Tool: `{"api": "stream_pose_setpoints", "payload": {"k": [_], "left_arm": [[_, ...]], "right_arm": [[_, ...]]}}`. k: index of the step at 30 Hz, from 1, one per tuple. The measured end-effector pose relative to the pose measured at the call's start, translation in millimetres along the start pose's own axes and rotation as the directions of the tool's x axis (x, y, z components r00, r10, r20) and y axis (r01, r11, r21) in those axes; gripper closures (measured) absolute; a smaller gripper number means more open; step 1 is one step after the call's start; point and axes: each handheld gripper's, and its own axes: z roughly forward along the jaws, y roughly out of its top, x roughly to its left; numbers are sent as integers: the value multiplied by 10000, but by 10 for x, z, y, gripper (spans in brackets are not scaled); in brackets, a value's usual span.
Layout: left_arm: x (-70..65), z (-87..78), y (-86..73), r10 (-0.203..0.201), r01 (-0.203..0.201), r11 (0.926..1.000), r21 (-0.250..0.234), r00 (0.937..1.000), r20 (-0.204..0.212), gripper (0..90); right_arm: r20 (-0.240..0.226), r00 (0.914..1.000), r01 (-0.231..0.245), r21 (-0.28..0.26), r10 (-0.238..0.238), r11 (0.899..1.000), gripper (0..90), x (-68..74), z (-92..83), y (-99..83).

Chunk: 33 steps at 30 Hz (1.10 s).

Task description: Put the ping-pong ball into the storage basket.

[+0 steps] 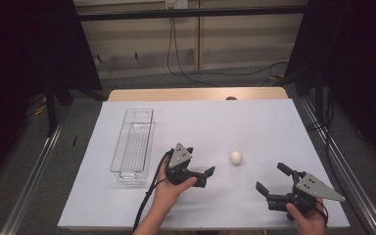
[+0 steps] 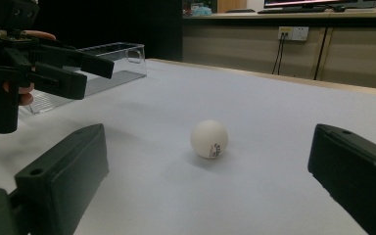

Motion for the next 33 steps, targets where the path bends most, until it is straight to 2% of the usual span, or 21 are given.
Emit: {"api": "stream_pose_setpoints", "payload": {"k": [2,6,12,15,17,18,19,26,33], "left_arm": [[-4,17,0,-22,23,9999,-120,9999,129,23],[-6,33,13,31,-32,10000,62,10000,86,23],[-27,75,21,-126,125,9999,103,9998,136,22],[-29,80,30,-67,63,9995,302,9999,123,23],[-27,89,34,-7,2,9995,311,9999,170,23],[-30,105,31,-90,86,9998,162,9996,275,23],[-31,99,37,-41,36,9996,284,9999,164,22],[-41,131,51,-46,39,9993,381,9998,191,23],[-62,167,58,-60,45,9990,444,9994,352,22]], "right_arm": [[-3,10000,-4,-4,4,10000,11,0,0,0],[-49,10000,21,2,-21,10000,11,-2,-2,1],[-55,9999,92,11,-92,10000,11,-9,-1,-1],[-44,10000,88,10,-88,10000,11,-9,-2,-1],[-54,10000,51,29,-51,10000,11,-7,-3,-1],[-38,10000,46,15,-46,10000,11,-6,-2,-1],[-42,10000,62,20,-62,10000,11,-7,-2,-1],[-4,10000,98,7,-98,10000,11,-8,2,-1],[62,10000,66,-42,-66,10000,11,-7,13,-1]]}}
